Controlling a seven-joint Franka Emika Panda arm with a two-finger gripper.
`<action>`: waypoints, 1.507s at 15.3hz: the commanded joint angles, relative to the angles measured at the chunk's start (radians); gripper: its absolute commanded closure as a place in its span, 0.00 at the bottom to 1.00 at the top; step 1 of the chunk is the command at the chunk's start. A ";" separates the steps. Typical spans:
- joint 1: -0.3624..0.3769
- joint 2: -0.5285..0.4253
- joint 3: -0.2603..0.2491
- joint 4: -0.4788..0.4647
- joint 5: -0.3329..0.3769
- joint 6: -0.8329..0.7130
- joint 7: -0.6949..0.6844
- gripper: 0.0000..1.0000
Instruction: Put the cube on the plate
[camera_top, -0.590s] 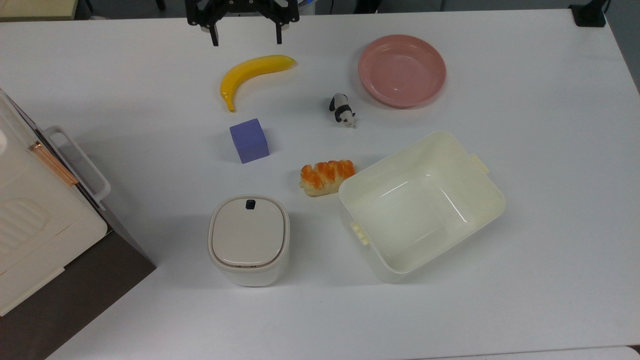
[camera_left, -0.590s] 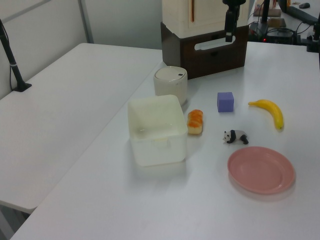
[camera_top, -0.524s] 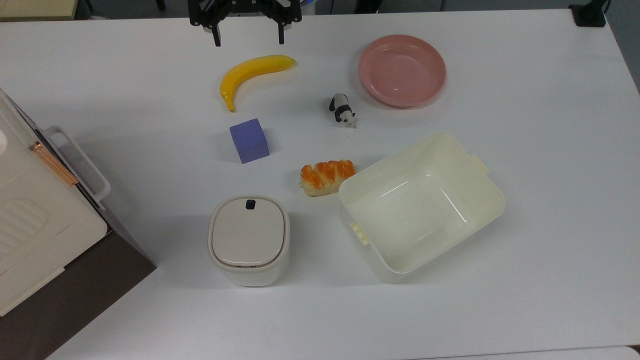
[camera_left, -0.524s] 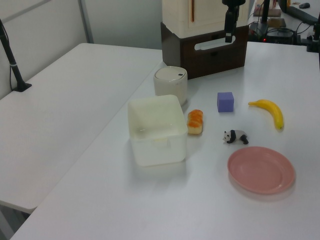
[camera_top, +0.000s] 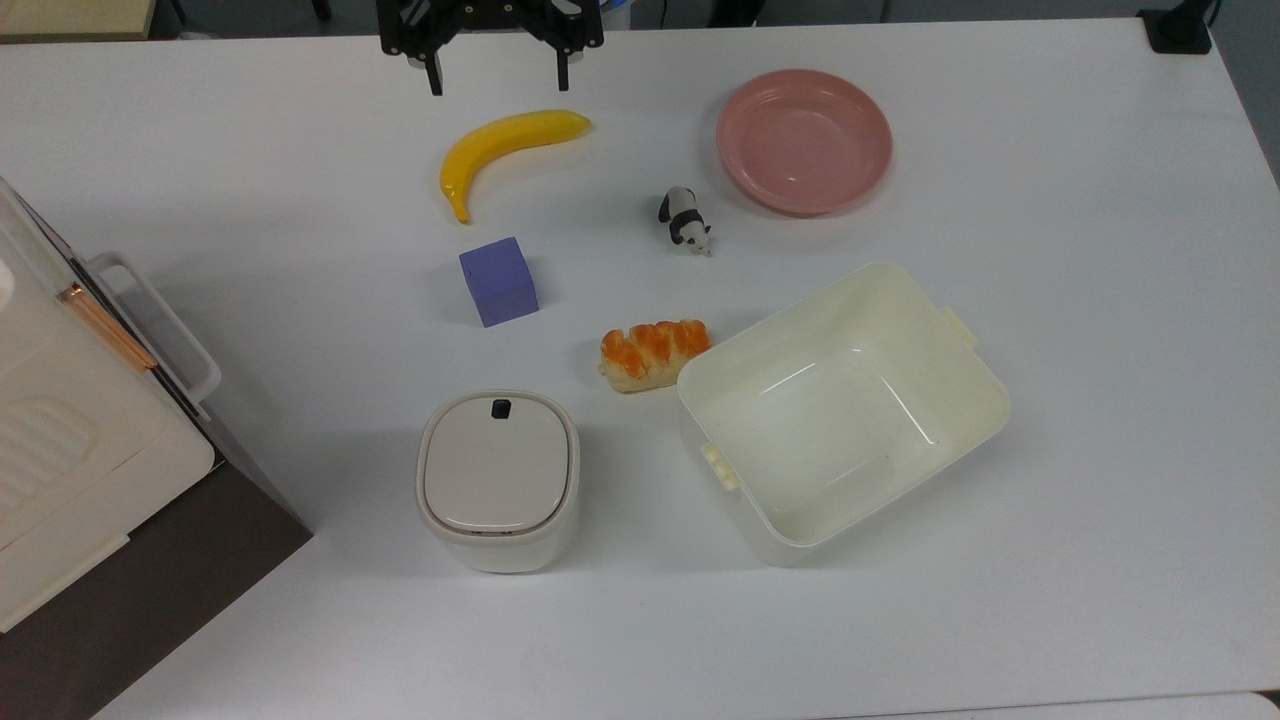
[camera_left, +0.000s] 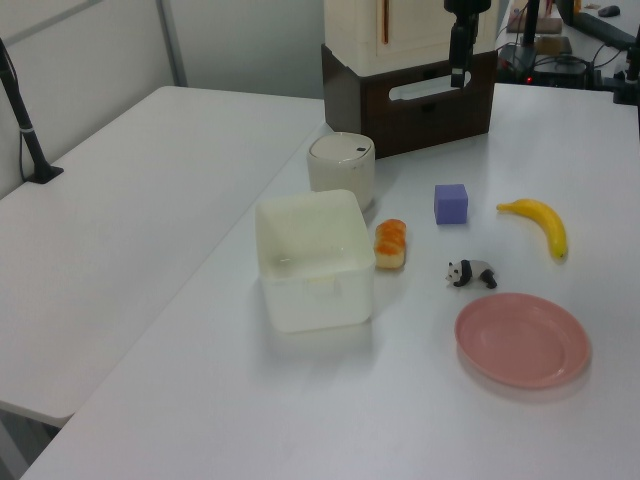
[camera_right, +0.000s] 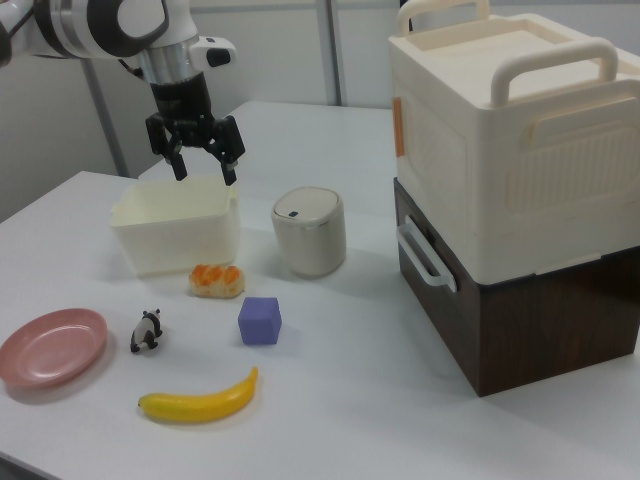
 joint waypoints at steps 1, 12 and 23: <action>0.014 -0.016 -0.008 -0.026 0.013 0.015 -0.005 0.00; 0.003 -0.006 -0.016 -0.055 0.004 -0.002 -0.103 0.00; -0.068 0.065 -0.016 -0.257 -0.021 0.237 -0.263 0.00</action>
